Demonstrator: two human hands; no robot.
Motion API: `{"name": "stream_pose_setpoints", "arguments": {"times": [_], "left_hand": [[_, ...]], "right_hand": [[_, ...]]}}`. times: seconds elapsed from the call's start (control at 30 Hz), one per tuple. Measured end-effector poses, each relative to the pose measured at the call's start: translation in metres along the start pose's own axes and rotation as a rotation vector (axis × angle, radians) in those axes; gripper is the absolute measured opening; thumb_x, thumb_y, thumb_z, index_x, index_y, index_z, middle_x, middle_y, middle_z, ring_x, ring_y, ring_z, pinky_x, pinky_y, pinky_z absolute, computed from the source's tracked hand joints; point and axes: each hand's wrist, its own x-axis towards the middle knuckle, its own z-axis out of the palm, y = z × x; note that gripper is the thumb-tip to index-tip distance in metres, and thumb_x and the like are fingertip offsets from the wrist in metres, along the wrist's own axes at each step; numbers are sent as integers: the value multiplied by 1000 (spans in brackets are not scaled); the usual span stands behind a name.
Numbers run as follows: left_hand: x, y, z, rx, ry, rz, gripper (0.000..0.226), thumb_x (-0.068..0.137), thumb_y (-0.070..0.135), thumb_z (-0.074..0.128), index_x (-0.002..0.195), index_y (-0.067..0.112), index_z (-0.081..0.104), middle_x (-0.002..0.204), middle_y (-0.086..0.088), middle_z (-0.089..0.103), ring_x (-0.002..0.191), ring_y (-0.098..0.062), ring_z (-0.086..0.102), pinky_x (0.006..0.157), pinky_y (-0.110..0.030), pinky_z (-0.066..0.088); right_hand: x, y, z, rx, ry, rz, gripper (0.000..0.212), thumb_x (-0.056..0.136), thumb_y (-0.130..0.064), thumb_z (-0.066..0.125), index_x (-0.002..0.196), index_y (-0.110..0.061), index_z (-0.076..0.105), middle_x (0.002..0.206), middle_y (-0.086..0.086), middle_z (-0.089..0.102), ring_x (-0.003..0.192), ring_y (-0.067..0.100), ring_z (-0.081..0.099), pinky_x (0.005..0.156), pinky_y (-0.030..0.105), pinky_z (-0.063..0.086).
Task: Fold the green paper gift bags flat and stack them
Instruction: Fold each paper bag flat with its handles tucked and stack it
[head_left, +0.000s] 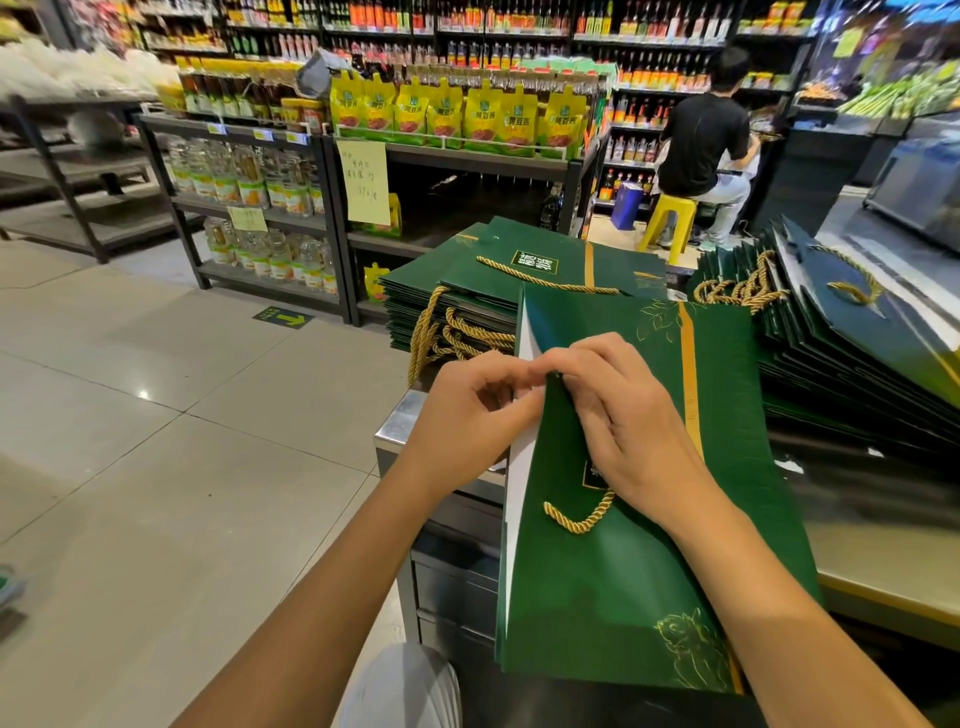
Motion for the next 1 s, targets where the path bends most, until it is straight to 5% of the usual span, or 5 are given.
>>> {"name": "stream_pose_setpoints", "arguments": {"times": [0.2,0.37,0.53,0.63,1.0], "left_hand": [[-2,-2,-6,-25,28,-95,7,96,6,64,95,9,70,81,-1,67,74,-15,65,68,-27,54],[-3,2,-18,-259,91,-258,12,100,4,55,91,10,61,80,-9,69,77,-22,72,66,-38,62],[1,-1,-25,-442,3,-341,6,95,14,62,99,11,61,89,-7,71,82,-23,71,68,-32,60],[3,2,-28,-416,-136,-388,37,87,21,72,121,11,61,102,-8,76,95,-28,74,80,-37,62],[7,7,-26,-270,-249,-449,39,86,0,77,120,14,63,92,-11,71,88,-33,71,83,-50,61]], "right_hand": [[0,-2,1,-30,53,-5,29,101,-2,48,122,-15,64,109,3,52,101,27,53,84,38,47],[-1,-4,1,-27,89,-2,31,100,1,48,122,-13,65,108,4,51,99,28,53,83,38,46],[-1,-6,1,-41,66,24,32,101,-7,45,124,-17,65,109,1,49,103,24,51,81,39,47],[0,-7,1,-102,45,20,35,99,-15,43,127,-22,63,110,1,48,104,22,49,77,42,50],[0,-1,5,-266,53,67,28,91,-30,63,115,-17,72,107,-1,59,100,20,52,83,41,48]]}}
